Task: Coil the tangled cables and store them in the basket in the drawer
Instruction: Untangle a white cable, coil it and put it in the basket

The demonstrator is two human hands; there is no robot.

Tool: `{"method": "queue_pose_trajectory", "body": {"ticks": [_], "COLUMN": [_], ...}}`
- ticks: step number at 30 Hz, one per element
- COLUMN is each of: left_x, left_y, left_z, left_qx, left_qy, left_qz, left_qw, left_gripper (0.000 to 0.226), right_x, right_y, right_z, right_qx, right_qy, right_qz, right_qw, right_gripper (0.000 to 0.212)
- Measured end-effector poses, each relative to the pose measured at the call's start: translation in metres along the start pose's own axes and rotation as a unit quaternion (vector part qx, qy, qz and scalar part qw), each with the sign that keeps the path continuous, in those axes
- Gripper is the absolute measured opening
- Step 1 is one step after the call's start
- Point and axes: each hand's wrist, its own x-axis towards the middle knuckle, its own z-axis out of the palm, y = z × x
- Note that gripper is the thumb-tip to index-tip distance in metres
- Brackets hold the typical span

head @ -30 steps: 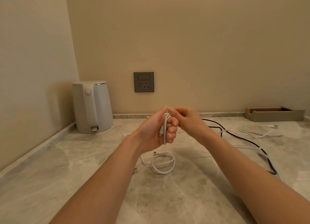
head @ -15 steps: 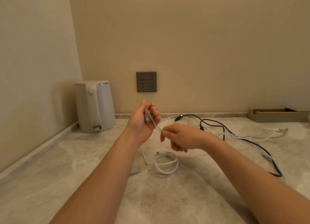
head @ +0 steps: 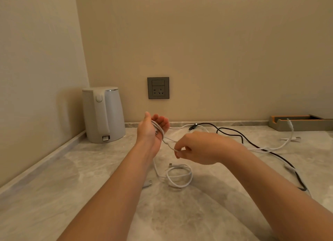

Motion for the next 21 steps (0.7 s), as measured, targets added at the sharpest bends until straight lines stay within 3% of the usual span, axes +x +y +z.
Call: {"method": "queue_pose_trajectory", "body": {"ticks": [5, 9, 15, 18, 21], "left_x": [-0.003, -0.008, -0.02, -0.025, -0.026], "left_y": [-0.003, -0.008, -0.013, -0.012, -0.013], "left_z": [0.003, 0.005, 0.006, 0.007, 0.008], "left_qx": [0.135, 0.292, 0.316, 0.293, 0.299], "left_qy": [-0.004, -0.06, -0.202, -0.248, -0.286], "left_qz": [0.028, 0.003, -0.085, -0.16, -0.184], "left_qw": [0.99, 0.955, 0.923, 0.91, 0.891], "left_gripper": [0.042, 0.043, 0.06, 0.08, 0.084], "right_x": [-0.001, 0.004, 0.014, 0.019, 0.023], "right_y": [-0.003, 0.006, 0.025, 0.034, 0.042], "right_z": [-0.001, -0.002, 0.004, 0.008, 0.01], "right_qx": [-0.032, 0.01, 0.102, 0.171, 0.245], "right_qy": [0.151, 0.272, 0.32, 0.319, 0.306], "right_qz": [-0.03, -0.067, -0.076, -0.068, -0.067], "right_qw": [0.988, 0.96, 0.939, 0.93, 0.918], "right_gripper": [0.028, 0.027, 0.019, 0.018, 0.021]}}
